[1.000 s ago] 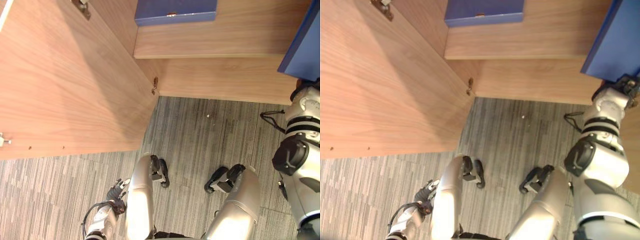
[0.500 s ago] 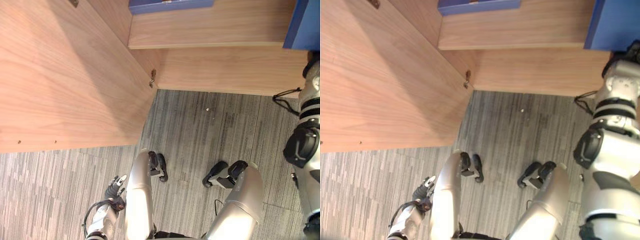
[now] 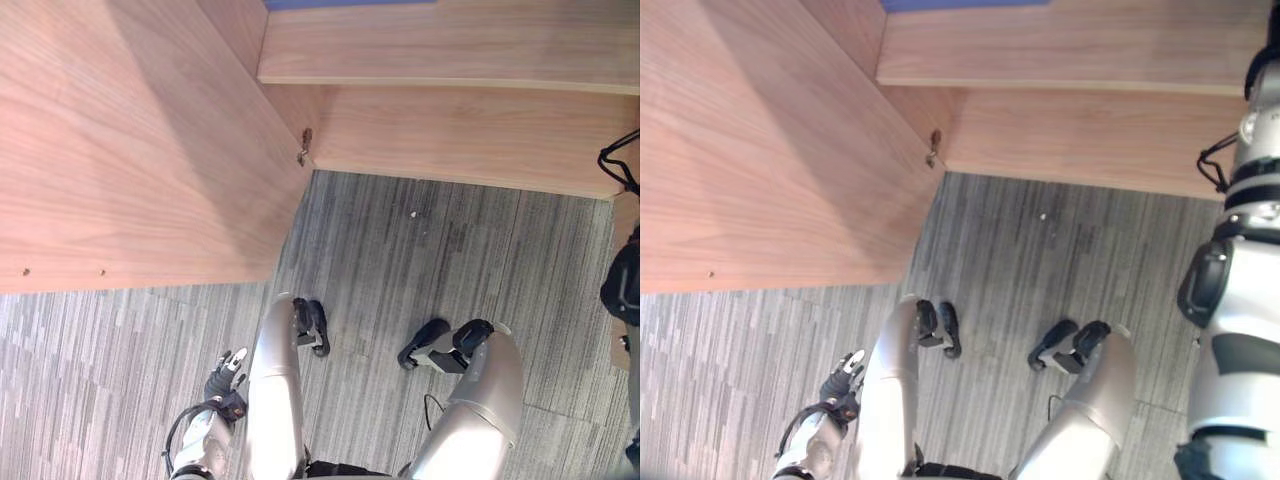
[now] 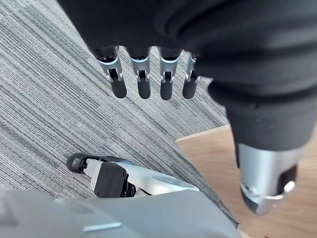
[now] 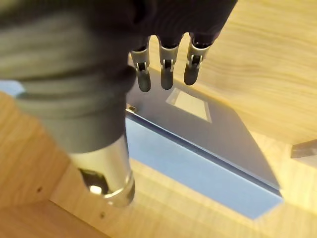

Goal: Walk over to the cabinet, pick up the folder, carry it to the office cabinet, place the folder inside the office cabinet, then close the office cabinet door

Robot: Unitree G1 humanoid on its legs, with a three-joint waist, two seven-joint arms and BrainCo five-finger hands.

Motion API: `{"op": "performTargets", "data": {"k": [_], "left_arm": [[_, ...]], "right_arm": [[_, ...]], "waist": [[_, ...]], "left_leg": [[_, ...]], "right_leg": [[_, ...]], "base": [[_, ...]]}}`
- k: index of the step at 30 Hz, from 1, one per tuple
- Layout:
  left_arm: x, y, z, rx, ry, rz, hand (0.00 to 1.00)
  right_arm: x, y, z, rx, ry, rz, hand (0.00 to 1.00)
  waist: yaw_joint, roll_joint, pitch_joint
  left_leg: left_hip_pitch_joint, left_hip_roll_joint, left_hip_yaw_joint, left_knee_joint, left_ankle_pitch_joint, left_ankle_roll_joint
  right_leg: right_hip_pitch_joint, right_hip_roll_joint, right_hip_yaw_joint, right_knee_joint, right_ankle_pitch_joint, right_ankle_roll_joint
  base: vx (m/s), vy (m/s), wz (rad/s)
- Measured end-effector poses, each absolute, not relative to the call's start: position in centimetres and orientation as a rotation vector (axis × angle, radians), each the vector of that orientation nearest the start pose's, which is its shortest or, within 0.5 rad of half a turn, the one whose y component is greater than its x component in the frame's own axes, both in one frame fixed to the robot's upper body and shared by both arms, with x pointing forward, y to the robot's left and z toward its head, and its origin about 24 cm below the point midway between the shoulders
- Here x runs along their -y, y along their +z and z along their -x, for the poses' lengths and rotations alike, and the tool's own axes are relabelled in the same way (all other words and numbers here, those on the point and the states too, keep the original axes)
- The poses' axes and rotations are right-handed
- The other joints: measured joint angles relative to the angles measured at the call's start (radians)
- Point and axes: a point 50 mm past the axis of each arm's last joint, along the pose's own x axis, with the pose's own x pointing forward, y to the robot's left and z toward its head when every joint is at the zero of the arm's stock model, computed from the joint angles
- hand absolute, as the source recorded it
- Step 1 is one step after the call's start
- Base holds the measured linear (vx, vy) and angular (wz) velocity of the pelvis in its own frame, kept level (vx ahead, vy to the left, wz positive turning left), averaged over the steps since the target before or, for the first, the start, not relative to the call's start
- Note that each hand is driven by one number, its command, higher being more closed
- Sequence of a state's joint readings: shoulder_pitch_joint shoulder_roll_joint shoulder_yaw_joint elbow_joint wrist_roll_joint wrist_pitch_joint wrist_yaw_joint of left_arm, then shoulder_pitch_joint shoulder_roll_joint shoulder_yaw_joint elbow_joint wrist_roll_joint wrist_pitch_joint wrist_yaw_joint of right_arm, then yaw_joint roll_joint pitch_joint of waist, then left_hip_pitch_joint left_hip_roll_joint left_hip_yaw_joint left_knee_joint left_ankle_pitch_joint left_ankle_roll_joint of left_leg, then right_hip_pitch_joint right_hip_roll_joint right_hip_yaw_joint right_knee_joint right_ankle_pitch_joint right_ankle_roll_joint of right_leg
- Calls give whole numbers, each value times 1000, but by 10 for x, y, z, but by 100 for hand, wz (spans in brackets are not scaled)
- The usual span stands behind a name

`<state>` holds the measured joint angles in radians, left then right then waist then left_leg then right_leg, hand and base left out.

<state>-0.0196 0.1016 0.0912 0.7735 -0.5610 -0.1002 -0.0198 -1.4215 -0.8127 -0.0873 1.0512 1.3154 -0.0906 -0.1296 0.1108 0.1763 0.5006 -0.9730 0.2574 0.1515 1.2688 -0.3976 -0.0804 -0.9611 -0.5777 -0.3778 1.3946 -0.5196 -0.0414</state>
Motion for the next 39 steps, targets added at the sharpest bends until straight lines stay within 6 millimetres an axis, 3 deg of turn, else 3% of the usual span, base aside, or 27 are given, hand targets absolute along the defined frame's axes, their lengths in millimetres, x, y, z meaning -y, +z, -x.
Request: {"op": "performTargets", "data": {"k": [9,13,18,30,39], "left_arm": [[-205,-104,-192,-586,321,464,0],[-206,-104,-192,-590,305,456,0],[-211,-103,-192,-588,291,441,0],[-226,-97,-194,-550,321,444,0],[-230,-96,-193,-536,345,453,0]], "right_arm": [[317,362,-370,532,-197,-607,0],[323,324,-380,355,-258,-448,0],[328,295,-383,212,-300,-291,0],[337,278,-380,76,-343,265,0],[348,275,-372,100,-422,378,0]], "waist": [[1,-3,2],[1,-9,1],[5,-12,3],[-8,-30,1],[-9,-32,3]], "left_leg": [[6,0,-1,-16,14,-2],[37,1,2,-53,29,-10],[49,12,10,-80,41,-13],[69,16,24,-115,57,-17],[82,14,33,-139,67,-20]], "right_leg": [[12,0,-12,-11,0,0],[51,4,-32,-41,2,-3],[60,17,-42,-66,9,-15],[81,20,-58,-90,10,-16],[83,19,-58,-102,10,-17]], "base": [[-17,-44,2],[1,-53,4],[8,-57,-4],[6,-24,1],[1,-8,0]]}}
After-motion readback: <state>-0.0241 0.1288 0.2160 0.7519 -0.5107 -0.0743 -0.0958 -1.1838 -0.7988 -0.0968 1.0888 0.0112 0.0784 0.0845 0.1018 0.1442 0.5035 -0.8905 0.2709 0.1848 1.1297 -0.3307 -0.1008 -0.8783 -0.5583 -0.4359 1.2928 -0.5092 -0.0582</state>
